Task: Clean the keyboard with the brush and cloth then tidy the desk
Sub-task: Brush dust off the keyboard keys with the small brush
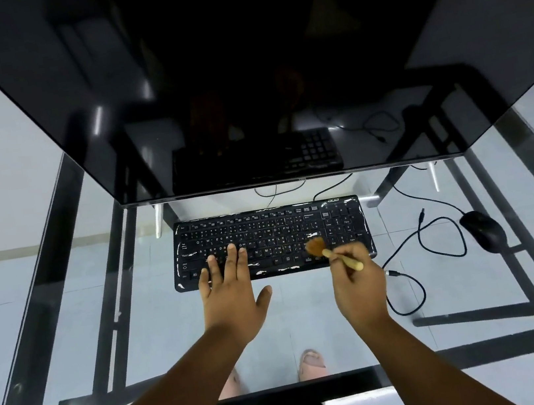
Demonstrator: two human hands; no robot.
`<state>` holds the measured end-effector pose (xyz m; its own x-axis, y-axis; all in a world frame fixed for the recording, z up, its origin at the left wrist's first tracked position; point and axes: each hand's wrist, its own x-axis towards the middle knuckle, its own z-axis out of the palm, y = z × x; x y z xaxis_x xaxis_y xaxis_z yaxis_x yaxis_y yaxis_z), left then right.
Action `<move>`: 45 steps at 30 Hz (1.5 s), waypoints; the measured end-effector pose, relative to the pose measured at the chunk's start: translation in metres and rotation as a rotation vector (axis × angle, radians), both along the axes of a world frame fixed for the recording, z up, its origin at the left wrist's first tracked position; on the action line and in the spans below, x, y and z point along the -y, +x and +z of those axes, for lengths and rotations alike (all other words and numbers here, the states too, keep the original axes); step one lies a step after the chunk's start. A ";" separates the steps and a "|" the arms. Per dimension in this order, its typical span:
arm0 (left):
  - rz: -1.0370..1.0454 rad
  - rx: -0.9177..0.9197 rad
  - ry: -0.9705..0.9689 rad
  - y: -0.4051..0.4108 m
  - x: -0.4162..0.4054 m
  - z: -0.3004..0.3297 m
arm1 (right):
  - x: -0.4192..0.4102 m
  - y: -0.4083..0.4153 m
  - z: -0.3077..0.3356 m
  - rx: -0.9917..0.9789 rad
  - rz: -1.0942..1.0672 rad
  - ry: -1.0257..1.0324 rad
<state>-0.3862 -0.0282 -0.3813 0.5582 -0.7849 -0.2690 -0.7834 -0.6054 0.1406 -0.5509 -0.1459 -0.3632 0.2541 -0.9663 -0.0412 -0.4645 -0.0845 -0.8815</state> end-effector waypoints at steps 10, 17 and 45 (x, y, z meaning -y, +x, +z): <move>-0.093 -0.026 -0.074 -0.022 0.022 -0.002 | 0.021 -0.026 0.002 -0.006 -0.077 0.014; -0.120 -0.045 -0.071 -0.037 0.042 -0.001 | 0.036 -0.038 0.009 0.061 -0.155 0.008; -0.088 -0.012 -0.028 -0.063 0.060 -0.010 | 0.054 -0.076 -0.005 0.086 0.041 0.039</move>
